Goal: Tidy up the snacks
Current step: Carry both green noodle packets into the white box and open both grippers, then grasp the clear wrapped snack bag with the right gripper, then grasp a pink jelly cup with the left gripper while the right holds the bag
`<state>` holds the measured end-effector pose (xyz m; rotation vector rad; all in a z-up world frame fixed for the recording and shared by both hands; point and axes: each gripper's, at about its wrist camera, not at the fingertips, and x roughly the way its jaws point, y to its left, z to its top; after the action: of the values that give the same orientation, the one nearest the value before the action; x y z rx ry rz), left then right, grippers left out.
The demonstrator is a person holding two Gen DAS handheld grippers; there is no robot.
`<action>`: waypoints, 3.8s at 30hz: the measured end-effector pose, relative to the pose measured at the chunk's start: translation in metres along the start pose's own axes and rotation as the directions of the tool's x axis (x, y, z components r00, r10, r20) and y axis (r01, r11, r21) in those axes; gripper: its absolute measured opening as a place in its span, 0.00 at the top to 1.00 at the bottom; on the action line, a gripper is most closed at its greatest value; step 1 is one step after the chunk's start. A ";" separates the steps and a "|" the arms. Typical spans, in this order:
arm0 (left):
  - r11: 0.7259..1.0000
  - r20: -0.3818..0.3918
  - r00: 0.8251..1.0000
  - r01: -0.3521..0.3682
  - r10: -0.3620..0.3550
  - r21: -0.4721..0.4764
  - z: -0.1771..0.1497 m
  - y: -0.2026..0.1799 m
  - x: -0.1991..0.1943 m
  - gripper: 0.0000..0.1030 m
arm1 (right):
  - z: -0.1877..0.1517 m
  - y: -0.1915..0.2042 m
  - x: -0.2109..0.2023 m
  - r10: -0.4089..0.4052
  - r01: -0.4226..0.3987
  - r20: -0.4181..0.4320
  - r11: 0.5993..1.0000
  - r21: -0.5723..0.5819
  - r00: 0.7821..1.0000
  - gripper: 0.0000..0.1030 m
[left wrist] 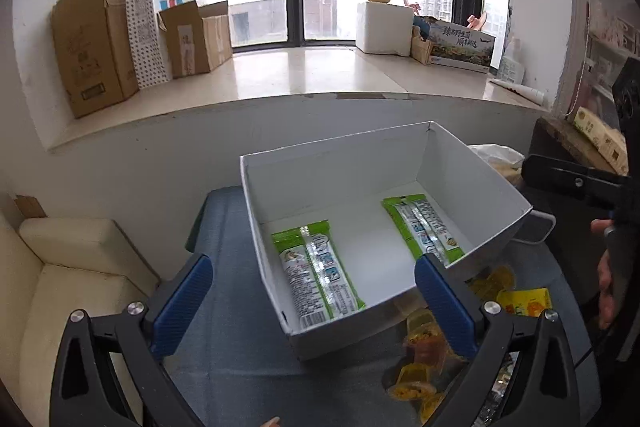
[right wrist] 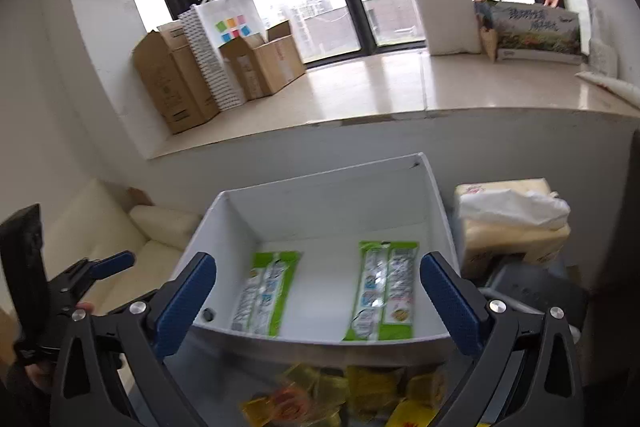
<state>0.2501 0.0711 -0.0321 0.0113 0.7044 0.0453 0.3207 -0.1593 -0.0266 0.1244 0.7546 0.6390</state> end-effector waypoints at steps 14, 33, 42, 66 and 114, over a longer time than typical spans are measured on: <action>0.986 -0.027 0.986 0.163 -0.165 -0.041 -0.105 -0.044 -0.104 0.00 | -0.143 0.012 -0.076 -0.306 0.274 -0.045 0.902 -0.333 0.951 0.00; 0.982 -0.079 0.979 0.182 -0.185 -0.046 -0.143 -0.048 -0.113 0.00 | -0.209 0.052 -0.005 -0.255 0.204 -0.037 0.846 -0.492 0.966 0.00; 0.981 -0.077 0.979 0.185 -0.189 -0.062 -0.149 -0.037 -0.111 0.00 | -0.190 0.055 0.026 -0.173 0.123 -0.077 0.890 -0.440 0.982 0.15; 0.976 -0.101 0.972 0.208 -0.213 -0.058 -0.141 -0.054 -0.086 0.00 | -0.140 0.071 -0.093 -0.016 0.040 0.077 0.946 -0.323 0.997 0.96; 0.949 -0.362 0.907 0.108 -0.217 -0.296 -0.139 -0.117 0.008 0.54 | -0.213 0.024 -0.171 0.054 -0.043 0.109 0.995 -0.093 0.993 0.96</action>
<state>0.1701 -0.0460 -0.1464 -0.3289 1.0934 -0.0199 0.0719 -0.2645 -0.0718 0.0948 0.6153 0.7057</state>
